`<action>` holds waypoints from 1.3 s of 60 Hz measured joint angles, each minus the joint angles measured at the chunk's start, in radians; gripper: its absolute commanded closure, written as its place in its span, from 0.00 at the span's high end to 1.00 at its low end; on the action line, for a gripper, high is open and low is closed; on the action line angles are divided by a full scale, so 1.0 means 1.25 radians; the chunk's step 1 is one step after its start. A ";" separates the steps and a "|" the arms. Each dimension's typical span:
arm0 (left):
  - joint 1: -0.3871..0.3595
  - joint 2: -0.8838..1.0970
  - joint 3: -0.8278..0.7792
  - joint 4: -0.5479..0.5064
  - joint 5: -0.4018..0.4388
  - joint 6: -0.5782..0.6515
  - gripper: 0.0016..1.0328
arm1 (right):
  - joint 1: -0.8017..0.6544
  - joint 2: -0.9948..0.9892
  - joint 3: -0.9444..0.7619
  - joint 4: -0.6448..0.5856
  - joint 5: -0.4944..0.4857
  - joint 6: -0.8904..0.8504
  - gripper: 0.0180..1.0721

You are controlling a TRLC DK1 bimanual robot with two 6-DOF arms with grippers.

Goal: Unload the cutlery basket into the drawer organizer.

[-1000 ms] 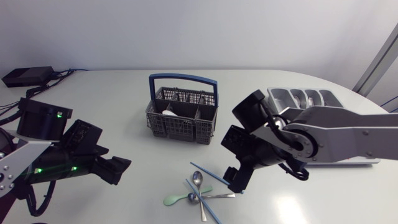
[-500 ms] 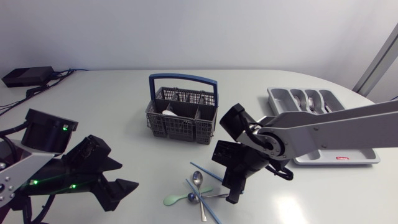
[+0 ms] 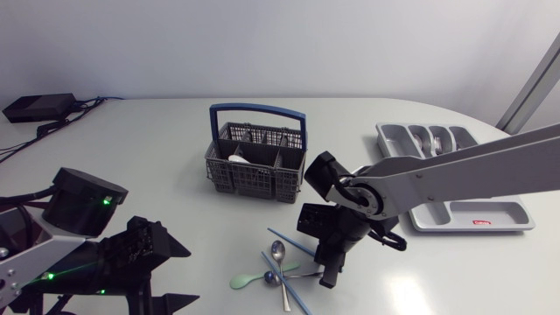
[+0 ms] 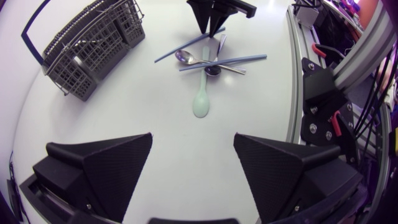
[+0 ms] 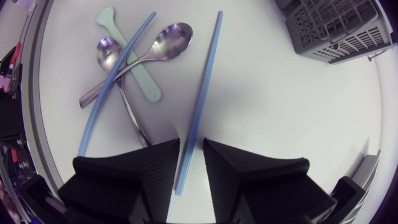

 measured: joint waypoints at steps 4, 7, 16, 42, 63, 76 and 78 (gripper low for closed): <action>-0.010 0.001 0.000 -0.010 0.002 0.019 0.89 | 0.000 0.010 0.011 -0.004 -0.001 -0.003 0.19; -0.019 0.005 0.000 -0.017 0.002 0.028 0.89 | 0.000 0.016 0.019 -0.009 -0.002 -0.003 0.15; -0.023 0.034 0.000 -0.042 0.023 0.053 0.89 | -0.005 0.021 0.026 -0.023 -0.020 -0.018 0.12; -0.012 0.064 0.007 -0.062 0.054 0.071 0.89 | -0.107 -0.119 0.022 -0.114 -0.094 -0.023 0.11; -0.002 0.064 0.018 -0.062 0.055 0.071 0.89 | -0.446 -0.197 0.062 -0.145 -0.140 -0.021 0.12; 0.000 0.064 0.019 -0.062 0.056 0.068 0.89 | -0.652 -0.123 0.150 -0.102 -0.184 0.046 0.12; 0.000 0.064 0.019 -0.062 0.056 0.067 0.89 | -0.675 -0.101 0.164 -0.094 -0.184 0.065 0.12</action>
